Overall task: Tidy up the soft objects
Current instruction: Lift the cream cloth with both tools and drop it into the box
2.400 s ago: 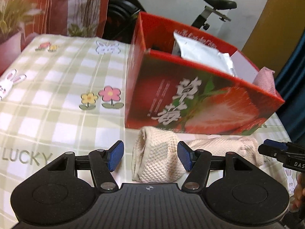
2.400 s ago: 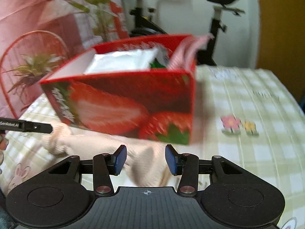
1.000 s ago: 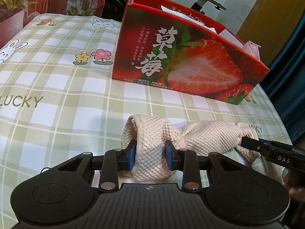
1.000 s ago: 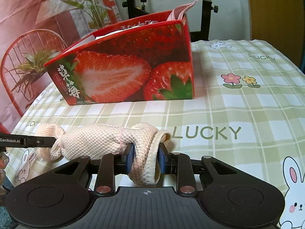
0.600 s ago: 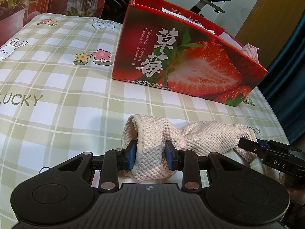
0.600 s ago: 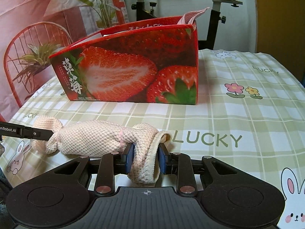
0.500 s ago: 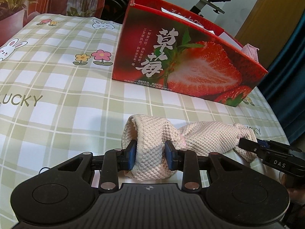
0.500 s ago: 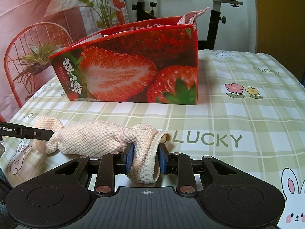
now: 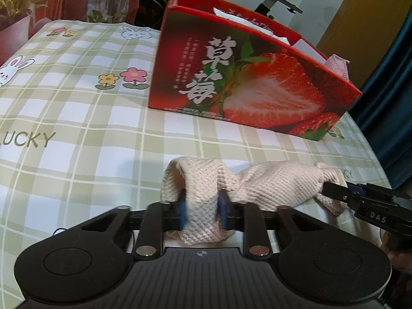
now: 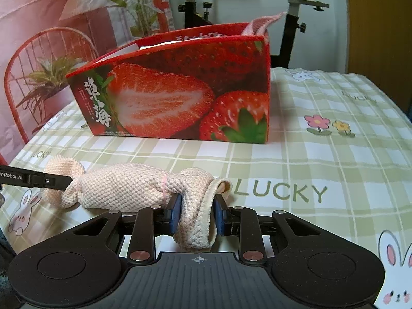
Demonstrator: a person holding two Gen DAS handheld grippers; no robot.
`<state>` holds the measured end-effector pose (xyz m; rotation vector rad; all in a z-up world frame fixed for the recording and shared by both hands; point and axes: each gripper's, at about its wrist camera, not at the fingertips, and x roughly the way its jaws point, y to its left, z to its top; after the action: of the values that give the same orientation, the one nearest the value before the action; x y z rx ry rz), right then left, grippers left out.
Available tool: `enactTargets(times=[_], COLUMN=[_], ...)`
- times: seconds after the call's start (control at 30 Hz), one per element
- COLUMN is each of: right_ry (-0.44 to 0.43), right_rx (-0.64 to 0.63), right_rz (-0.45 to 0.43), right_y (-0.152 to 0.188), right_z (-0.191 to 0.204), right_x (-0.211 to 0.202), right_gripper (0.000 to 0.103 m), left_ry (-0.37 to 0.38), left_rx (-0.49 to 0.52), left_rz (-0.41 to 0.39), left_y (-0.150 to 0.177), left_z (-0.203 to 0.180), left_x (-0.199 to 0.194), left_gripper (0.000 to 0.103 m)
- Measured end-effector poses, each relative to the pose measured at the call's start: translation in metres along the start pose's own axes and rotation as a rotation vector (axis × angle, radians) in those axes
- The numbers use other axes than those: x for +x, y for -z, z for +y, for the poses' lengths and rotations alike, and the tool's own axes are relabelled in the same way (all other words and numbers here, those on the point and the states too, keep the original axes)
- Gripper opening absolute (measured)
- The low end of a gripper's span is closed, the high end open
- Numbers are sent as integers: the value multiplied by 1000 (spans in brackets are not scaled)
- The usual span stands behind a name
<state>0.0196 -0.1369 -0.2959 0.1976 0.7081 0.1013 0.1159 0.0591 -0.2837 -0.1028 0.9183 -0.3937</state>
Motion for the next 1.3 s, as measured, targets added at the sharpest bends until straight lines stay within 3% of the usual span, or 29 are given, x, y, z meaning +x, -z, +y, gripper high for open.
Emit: enactTargets(times=[0.1, 0.3, 0.43, 0.6, 0.77, 0.9, 1.2, 1.3], right_ry=[-12, -22, -14, 25, 110, 163, 198, 188], right_rx=[-15, -51, -85, -120, -211, -278, -370, -351], right_rz=[-47, -192, -263, -314, -320, -272, -120, -57], right_y=[-10, -50, -87, -142, -190, -213, -219, -219], right_z=[3, 8, 9, 5, 2, 4, 22, 19], right_x=[-12, -47, -63, -67, -52, -20, 72, 96], right_gripper=[21, 21, 21, 21, 21, 21, 21, 21], left_ry=[-6, 29, 36, 19, -25, -50, -146, -155], left_rx=[37, 60, 105, 142, 200, 220, 300, 272], left_rz=[-34, -180, -275, -340, -333, -280, -195, -146], left_y=[-7, -42, -79, -138, -186, -203, -205, -210], left_z=[-6, -18, -31, -51, -71, -80, -80, -69], left_x=[-11, -56, -78, -79, -53, -22, 42, 60], left_gripper=[15, 14, 14, 14, 14, 14, 14, 14])
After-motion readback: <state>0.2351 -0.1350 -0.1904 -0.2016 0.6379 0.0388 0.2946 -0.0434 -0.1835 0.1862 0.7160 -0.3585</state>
